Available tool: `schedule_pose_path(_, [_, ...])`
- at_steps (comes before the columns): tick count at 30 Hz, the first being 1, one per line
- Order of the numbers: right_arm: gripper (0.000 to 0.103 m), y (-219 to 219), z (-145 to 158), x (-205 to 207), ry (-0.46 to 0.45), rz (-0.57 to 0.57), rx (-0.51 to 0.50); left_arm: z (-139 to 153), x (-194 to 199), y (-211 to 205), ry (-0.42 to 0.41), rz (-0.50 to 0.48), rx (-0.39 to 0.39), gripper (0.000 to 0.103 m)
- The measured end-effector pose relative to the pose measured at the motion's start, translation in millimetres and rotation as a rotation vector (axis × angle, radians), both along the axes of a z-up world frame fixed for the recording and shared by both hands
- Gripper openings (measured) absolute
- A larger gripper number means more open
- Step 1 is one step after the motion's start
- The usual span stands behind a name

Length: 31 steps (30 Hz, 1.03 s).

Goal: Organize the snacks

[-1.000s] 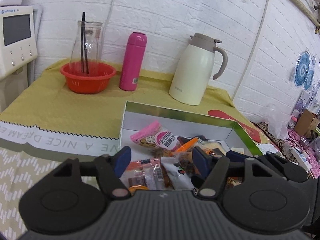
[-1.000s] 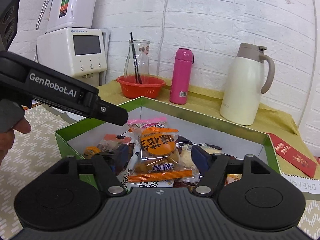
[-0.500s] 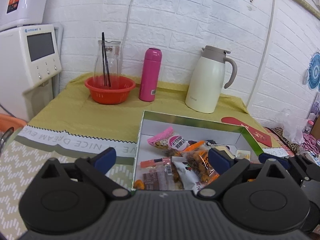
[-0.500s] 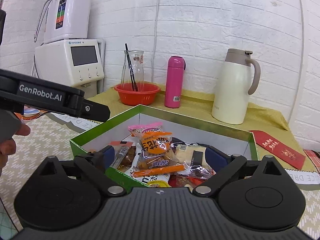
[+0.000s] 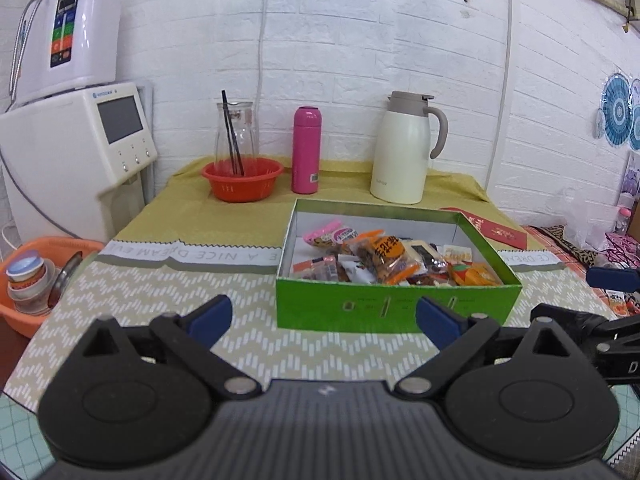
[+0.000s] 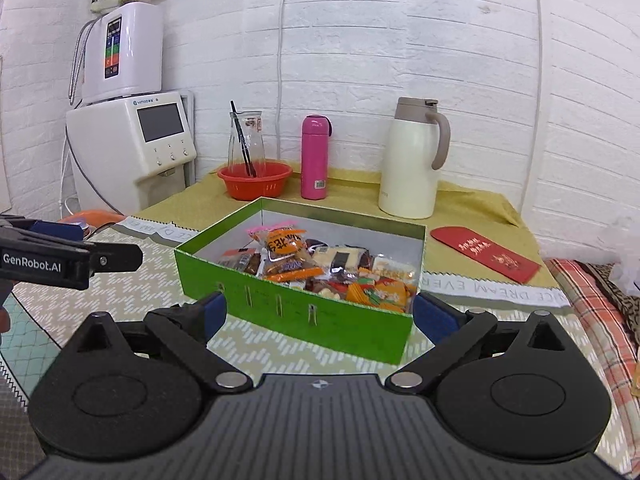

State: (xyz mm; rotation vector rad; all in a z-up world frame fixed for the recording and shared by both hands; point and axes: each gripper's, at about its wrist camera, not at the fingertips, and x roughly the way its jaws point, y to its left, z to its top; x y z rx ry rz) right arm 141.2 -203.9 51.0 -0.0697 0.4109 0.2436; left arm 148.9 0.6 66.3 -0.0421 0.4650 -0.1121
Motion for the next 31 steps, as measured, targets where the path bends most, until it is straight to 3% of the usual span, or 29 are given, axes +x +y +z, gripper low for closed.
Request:
schedule_pose_path(6, [0.103, -8, -16, -37, 0.026, -0.060, -0.024, -16, -31, -10, 0.020, 0.016, 0.054, 0.097])
schedule_pose_path(15, [0.103, -17, -43, -66, 0.078, -0.140, 0.025, -35, -53, -20, 0.047, 0.022, 0.110, 0.097])
schedule_pose_path(22, [0.103, -19, -49, -71, 0.082, -0.162, 0.024, -42, -53, -19, 0.075, 0.040, 0.103, 0.097])
schedule_pose_path(31, [0.103, -13, -47, -70, 0.069, -0.150, 0.003, -39, -58, -17, 0.055, 0.019, 0.085, 0.097])
